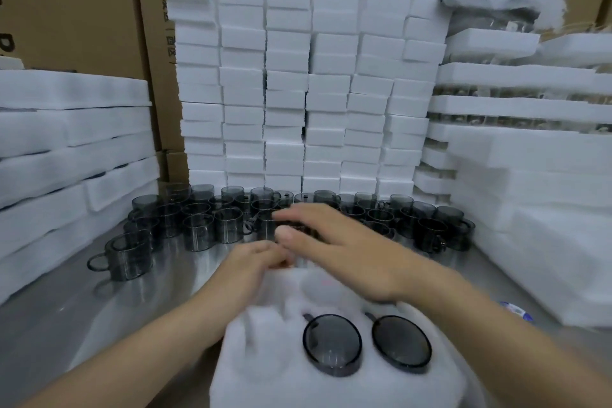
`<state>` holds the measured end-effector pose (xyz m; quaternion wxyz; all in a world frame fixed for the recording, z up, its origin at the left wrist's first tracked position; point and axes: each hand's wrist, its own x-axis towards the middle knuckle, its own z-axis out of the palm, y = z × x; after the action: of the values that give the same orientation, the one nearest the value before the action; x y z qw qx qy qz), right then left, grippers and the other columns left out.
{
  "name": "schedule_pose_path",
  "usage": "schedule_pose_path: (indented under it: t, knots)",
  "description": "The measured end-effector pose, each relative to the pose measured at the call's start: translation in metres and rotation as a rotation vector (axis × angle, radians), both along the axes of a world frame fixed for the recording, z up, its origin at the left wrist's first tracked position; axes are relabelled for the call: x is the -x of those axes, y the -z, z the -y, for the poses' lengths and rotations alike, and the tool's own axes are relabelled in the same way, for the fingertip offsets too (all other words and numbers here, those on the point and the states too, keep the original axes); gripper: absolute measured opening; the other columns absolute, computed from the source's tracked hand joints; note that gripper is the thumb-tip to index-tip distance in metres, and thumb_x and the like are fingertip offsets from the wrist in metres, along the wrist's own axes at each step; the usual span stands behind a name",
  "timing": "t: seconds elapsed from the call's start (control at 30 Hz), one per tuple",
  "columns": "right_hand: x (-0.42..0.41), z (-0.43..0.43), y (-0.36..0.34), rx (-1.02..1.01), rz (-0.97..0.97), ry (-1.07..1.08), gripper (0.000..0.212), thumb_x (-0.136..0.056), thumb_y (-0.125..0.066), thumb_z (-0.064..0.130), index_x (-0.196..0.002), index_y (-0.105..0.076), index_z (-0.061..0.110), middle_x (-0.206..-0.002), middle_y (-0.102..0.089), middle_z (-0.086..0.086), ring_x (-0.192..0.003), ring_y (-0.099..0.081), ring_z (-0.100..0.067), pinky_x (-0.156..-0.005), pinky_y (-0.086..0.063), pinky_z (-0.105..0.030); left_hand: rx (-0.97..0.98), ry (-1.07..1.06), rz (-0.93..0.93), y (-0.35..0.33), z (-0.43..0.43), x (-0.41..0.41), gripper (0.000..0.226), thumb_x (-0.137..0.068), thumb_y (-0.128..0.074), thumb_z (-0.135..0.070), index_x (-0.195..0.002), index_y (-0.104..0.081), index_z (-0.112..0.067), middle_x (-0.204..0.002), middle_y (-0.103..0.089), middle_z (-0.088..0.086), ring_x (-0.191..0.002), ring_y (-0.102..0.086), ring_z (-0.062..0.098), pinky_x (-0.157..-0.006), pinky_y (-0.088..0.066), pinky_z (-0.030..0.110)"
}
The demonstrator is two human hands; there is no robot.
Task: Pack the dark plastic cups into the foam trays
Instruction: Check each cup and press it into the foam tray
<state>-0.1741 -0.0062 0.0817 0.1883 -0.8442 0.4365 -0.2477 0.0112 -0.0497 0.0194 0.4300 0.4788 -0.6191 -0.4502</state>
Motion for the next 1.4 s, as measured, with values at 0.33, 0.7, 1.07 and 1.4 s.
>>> schedule_pose_path:
  t: [0.33, 0.7, 1.07, 1.4]
  knots:
    - [0.105, 0.071, 0.054, -0.044, -0.099, 0.585, 0.052, -0.100, -0.066, 0.053, -0.143, -0.063, 0.025, -0.134, -0.064, 0.007, -0.117, -0.064, -0.011, -0.099, -0.047, -0.032, -0.015, -0.035, -0.030, 0.000, 0.003, -0.004, 0.033, -0.101, -0.063, -0.010, -0.078, -0.084, -0.019, -0.092, -0.082, -0.004, -0.088, -0.073, 0.004, -0.073, -0.045, 0.011]
    - [0.052, 0.024, -0.017, 0.423, 0.081, 0.468, 0.044, -0.084, -0.072, 0.064, -0.074, -0.053, 0.025, -0.070, -0.061, 0.005, -0.066, -0.058, -0.010, -0.062, -0.048, -0.035, 0.250, -0.045, 0.196, -0.023, -0.015, 0.002, 0.020, -0.106, -0.064, -0.022, -0.093, -0.077, -0.029, -0.093, -0.078, -0.006, -0.093, -0.074, 0.016, -0.089, -0.054, 0.038]
    - [0.009, 0.008, 0.001, 0.566, 0.169, 0.112, 0.013, -0.102, -0.067, 0.029, -0.115, -0.067, 0.026, -0.141, -0.049, 0.022, -0.126, -0.058, -0.009, -0.093, -0.056, -0.042, 0.030, 0.088, -0.490, -0.046, -0.031, 0.019, 0.039, -0.111, -0.049, -0.047, -0.128, -0.072, -0.021, -0.114, -0.081, 0.007, -0.087, -0.078, 0.022, -0.078, -0.058, 0.037]
    - [-0.002, 0.008, 0.027, 0.622, 0.206, 0.143, 0.026, -0.100, -0.060, 0.046, -0.123, -0.062, 0.034, -0.149, -0.041, 0.026, -0.129, -0.056, -0.004, -0.096, -0.056, -0.039, -0.056, 0.133, -0.614, -0.031, -0.032, 0.021, 0.045, -0.110, -0.045, -0.050, -0.117, -0.082, -0.025, -0.126, -0.078, 0.011, -0.118, -0.073, 0.029, -0.103, -0.056, 0.049]
